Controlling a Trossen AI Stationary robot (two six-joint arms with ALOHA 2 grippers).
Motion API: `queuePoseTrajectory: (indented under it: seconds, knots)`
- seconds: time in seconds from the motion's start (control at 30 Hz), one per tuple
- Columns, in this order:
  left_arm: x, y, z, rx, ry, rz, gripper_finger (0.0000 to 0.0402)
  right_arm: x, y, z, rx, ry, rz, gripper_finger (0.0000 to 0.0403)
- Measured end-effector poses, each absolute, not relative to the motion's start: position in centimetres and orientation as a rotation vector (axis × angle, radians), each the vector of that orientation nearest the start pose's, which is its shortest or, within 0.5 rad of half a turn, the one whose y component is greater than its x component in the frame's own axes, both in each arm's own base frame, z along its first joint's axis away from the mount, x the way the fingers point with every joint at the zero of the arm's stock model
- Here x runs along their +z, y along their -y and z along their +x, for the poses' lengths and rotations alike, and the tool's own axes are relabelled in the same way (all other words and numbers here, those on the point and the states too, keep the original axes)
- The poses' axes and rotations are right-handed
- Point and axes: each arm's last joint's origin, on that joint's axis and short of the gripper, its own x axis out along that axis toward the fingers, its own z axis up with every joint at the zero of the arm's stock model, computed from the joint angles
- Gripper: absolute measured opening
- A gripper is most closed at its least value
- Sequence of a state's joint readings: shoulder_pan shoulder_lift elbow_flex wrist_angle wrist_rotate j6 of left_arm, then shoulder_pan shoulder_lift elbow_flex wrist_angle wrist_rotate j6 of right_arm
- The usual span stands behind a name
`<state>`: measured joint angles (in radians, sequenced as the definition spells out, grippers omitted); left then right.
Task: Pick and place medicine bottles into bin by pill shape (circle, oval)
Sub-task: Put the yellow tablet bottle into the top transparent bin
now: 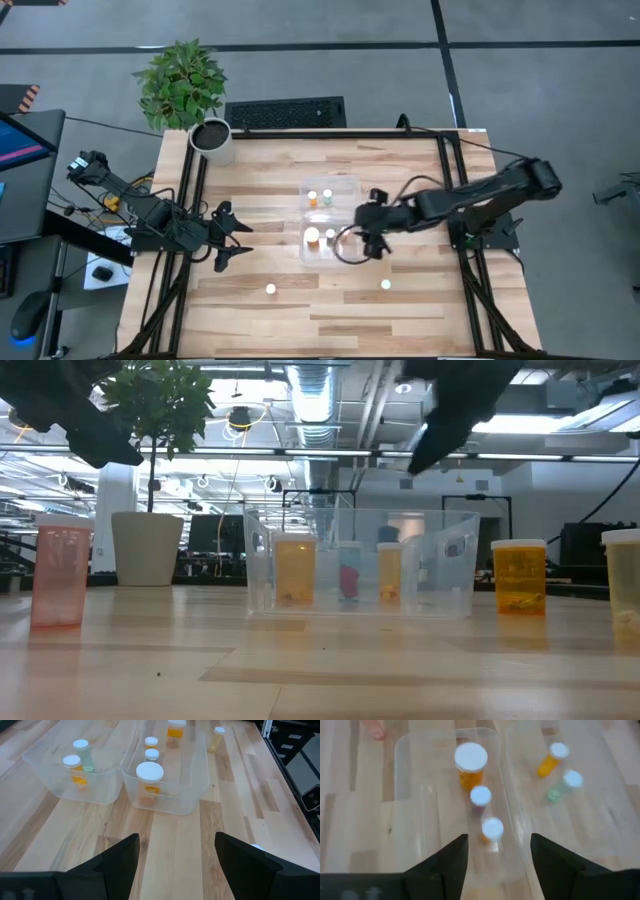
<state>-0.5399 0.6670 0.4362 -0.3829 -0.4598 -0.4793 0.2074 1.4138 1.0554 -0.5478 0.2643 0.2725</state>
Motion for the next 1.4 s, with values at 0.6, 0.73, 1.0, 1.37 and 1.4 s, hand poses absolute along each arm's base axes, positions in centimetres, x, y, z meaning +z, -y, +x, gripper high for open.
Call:
queuePoseTrajectory:
  seconds: [0.6, 0.73, 1.0, 1.37, 1.4]
  knots:
    - [21.8, 6.3, 13.0, 0.035, -0.507, -0.161, 0.0251, 26.5, -14.6, 19.7, -0.235, -0.962, 0.186, 0.0219]
    - [21.9, 6.3, 13.0, 0.032, -0.499, -0.159, 0.0251, 24.2, -17.5, 19.6, -0.265, -0.976, 0.166, 0.022]
    - [22.0, 6.3, 13.1, 0.044, -0.482, -0.157, 0.0251, 20.7, -20.0, 20.4, -0.315, -0.998, 0.161, 0.023]
    - [22.0, 6.3, 13.1, 0.047, -0.483, -0.161, 0.0251, 21.1, -19.9, 20.2, -0.327, -0.956, 0.14, 0.023]
    - [22.0, 6.3, 13.1, 0.047, -0.483, -0.161, 0.0251, 21.2, -19.8, 20.2, -0.329, -0.955, 0.136, 0.023]
